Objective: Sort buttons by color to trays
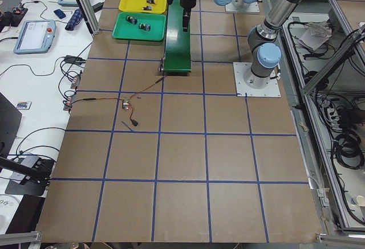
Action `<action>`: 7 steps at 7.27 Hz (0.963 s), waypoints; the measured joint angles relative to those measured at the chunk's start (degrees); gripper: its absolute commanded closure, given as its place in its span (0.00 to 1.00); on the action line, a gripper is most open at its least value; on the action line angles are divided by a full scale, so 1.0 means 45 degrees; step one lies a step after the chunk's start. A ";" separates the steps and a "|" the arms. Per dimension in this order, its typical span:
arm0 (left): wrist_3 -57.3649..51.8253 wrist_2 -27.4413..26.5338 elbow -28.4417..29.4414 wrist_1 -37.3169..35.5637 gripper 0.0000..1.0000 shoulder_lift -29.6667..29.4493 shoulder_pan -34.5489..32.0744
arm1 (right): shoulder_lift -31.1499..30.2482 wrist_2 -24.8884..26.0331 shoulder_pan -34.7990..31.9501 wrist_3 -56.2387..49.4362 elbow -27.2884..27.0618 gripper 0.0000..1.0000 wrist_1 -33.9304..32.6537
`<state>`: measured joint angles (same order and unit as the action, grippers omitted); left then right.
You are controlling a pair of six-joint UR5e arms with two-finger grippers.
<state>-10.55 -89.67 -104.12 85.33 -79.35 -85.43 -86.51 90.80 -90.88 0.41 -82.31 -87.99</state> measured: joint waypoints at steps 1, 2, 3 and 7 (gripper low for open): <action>0.0000 -0.0001 0.0005 0.0002 0.00 0.0004 0.0000 | -0.0236 -0.0016 0.0000 0.0040 -0.0282 0.00 0.0009; 0.0000 -0.0004 0.0020 -0.0002 0.00 0.0001 0.0000 | -0.0462 -0.0041 -0.0001 0.0105 -0.0609 0.00 -0.0043; 0.0000 -0.0004 0.0026 -0.0006 0.00 0.0008 -0.0003 | -0.0596 -0.0025 0.0000 0.0141 -0.0823 0.00 -0.0108; 0.0000 0.0000 0.0017 -0.0012 0.00 0.0009 -0.0003 | -0.0667 0.0091 -0.0001 0.0164 -0.0965 0.00 -0.0166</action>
